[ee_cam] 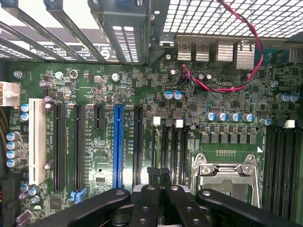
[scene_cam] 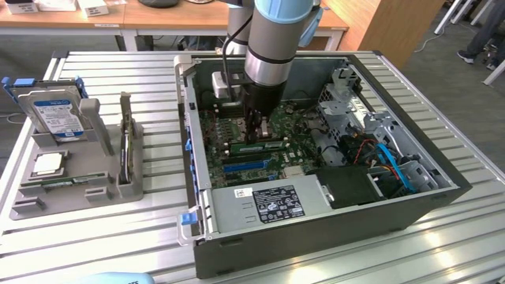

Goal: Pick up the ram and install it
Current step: 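Press down the ram until it locks into place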

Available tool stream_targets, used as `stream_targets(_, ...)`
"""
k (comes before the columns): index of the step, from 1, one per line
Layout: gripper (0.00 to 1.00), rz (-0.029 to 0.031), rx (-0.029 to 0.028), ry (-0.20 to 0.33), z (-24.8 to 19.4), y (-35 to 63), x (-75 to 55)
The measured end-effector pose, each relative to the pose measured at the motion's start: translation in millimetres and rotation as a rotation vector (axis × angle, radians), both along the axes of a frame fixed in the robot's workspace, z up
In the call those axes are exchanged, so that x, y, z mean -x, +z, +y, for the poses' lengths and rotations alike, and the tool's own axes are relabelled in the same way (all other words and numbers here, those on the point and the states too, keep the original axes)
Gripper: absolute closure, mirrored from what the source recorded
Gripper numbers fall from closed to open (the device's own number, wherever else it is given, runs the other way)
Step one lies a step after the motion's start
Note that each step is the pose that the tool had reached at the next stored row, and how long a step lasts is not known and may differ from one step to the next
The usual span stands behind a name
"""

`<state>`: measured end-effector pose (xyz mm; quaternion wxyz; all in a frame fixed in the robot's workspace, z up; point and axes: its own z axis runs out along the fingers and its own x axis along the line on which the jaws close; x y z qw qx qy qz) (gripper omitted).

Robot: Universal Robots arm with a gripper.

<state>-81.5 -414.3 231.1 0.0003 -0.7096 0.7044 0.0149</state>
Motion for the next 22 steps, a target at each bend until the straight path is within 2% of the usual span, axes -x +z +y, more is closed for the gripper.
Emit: stream_targets(22, 0.90, 0.0004, 0.0007, 0.000, -0.1, -7.0, 0.1)
